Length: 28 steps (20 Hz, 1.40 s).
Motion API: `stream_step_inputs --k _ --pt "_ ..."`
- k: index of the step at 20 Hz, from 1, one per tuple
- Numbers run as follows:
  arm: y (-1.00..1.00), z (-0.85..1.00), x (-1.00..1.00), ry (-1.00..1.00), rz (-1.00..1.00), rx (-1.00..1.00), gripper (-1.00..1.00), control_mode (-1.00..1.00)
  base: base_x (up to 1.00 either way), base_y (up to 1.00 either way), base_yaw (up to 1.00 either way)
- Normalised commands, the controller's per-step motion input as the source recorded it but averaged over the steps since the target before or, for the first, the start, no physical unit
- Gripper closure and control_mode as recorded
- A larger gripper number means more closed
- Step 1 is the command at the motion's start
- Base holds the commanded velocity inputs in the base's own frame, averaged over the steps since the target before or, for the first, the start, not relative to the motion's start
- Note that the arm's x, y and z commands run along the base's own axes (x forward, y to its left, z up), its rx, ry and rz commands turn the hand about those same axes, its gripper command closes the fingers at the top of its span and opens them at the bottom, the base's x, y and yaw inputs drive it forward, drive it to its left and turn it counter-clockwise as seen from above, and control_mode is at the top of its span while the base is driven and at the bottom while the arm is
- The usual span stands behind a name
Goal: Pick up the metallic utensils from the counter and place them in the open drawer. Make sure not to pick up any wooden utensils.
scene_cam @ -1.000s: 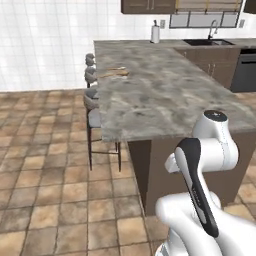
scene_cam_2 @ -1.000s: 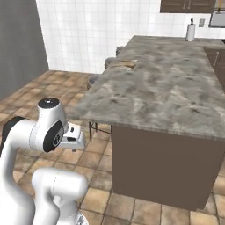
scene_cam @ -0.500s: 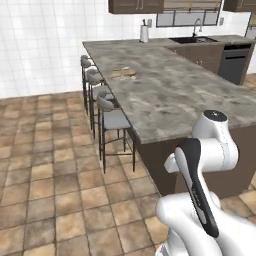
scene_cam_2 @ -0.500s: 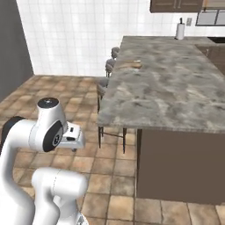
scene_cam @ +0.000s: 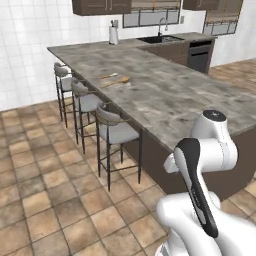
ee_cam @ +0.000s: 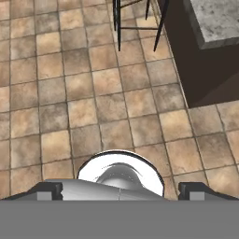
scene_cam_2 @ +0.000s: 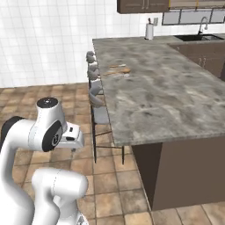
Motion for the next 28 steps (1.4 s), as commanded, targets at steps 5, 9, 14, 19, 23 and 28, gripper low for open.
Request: stream_step_inputs --k 5,9,14,19,23,28 --pt "0.0 0.0 0.0 0.0 0.0 0.0 -1.0 1.0 0.71 1.0 -0.47" --pt "0.0 0.0 0.0 0.0 0.0 0.0 -1.0 1.0 0.5 1.0 -0.4" --pt "0.0 0.0 0.0 0.0 0.0 0.0 -1.0 1.0 0.23 1.0 -0.4" --pt "0.0 0.0 0.0 0.0 0.0 0.0 -1.0 1.0 0.0 1.0 -0.36" --pt "0.0 0.0 0.0 0.0 0.0 0.0 -1.0 1.0 0.0 1.0 -0.44" --pt "0.0 0.0 0.0 0.0 0.0 0.0 -1.0 1.0 0.01 1.0 -0.41"
